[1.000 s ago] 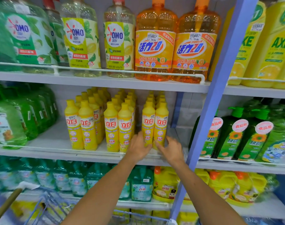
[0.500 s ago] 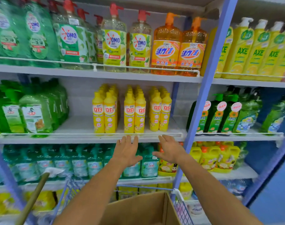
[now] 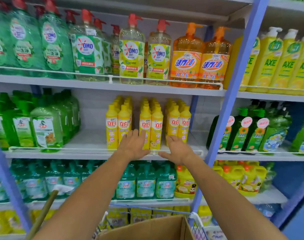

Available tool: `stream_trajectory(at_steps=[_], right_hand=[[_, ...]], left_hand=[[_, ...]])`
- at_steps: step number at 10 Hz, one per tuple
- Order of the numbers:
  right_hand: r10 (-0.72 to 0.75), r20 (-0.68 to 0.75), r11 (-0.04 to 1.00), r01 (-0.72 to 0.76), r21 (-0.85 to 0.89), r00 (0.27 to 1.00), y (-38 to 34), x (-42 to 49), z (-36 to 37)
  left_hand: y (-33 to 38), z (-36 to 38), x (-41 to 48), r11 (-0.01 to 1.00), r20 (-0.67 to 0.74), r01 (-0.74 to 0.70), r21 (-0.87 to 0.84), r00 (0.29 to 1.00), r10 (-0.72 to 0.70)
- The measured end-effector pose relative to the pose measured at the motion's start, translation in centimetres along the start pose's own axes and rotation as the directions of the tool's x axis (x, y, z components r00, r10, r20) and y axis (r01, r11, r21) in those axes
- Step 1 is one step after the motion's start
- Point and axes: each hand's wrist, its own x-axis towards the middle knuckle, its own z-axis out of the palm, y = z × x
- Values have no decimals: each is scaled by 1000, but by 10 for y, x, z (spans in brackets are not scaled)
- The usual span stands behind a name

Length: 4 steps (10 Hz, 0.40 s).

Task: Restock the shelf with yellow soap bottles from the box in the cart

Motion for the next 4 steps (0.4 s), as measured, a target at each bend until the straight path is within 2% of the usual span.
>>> stream_trajectory(at_steps=[2, 3, 4], right_hand=[[-13, -72, 999, 17, 51, 997, 20, 66, -20], [-67, -146, 995, 77, 64, 987, 31, 107, -31], [-45, -209, 987, 76, 141, 977, 35, 136, -32]], left_hand=[[-6, -19, 72, 1000, -59, 29, 1, 998, -29], [-4, -27, 110, 997, -100, 64, -52, 993, -69], [-1, -25, 130, 947, -157, 165, -275, 964, -214]])
